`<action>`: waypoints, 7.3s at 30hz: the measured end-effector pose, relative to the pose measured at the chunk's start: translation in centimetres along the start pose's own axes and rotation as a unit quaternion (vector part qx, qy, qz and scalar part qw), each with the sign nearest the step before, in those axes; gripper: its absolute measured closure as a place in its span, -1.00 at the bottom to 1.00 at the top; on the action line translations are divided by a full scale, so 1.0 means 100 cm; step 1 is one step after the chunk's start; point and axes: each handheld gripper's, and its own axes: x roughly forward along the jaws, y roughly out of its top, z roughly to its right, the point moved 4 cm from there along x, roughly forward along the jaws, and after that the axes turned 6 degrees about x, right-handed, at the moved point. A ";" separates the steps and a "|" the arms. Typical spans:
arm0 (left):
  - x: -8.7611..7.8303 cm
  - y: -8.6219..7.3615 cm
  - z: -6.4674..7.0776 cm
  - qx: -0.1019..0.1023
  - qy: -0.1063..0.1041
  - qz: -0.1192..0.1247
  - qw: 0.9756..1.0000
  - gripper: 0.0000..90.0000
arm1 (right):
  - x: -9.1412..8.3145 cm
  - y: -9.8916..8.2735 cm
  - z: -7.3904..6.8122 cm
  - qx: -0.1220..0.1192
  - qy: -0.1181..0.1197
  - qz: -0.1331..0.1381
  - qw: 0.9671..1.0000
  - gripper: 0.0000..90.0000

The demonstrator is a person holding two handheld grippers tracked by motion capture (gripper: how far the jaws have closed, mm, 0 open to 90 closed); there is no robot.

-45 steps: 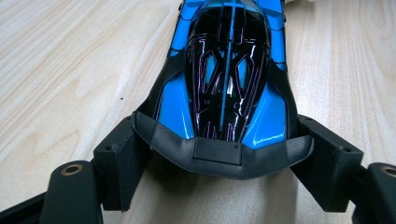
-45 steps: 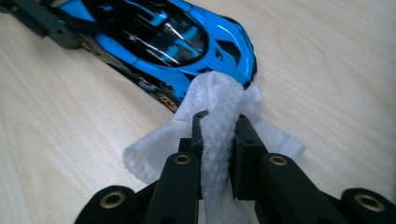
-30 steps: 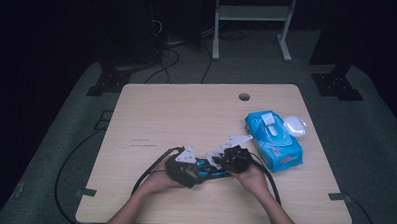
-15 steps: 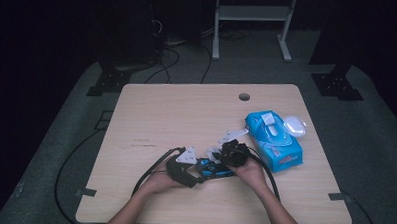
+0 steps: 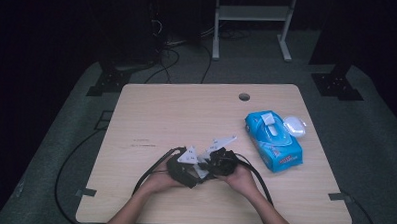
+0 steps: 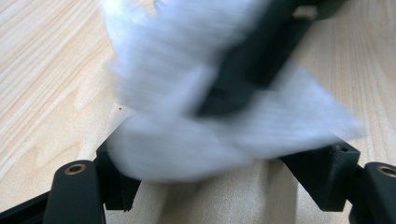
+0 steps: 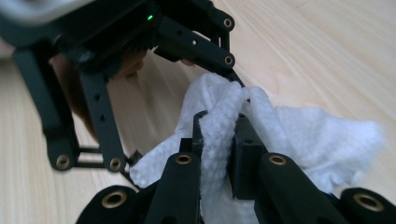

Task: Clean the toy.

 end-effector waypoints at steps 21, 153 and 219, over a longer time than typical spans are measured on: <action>0.006 0.006 0.004 0.000 -0.006 0.003 1.000 -0.44 | -0.004 -0.004 0.001 0.052 0.050 0.001 0.997 0.82; -0.015 0.003 -0.005 -0.147 -0.045 0.045 0.987 -0.36 | -0.066 -0.074 0.019 0.028 -0.052 0.025 0.998 0.84; -0.010 0.019 0.013 -0.013 0.006 0.077 0.997 -0.14 | -0.075 -0.030 0.040 0.070 -0.044 0.077 0.994 0.84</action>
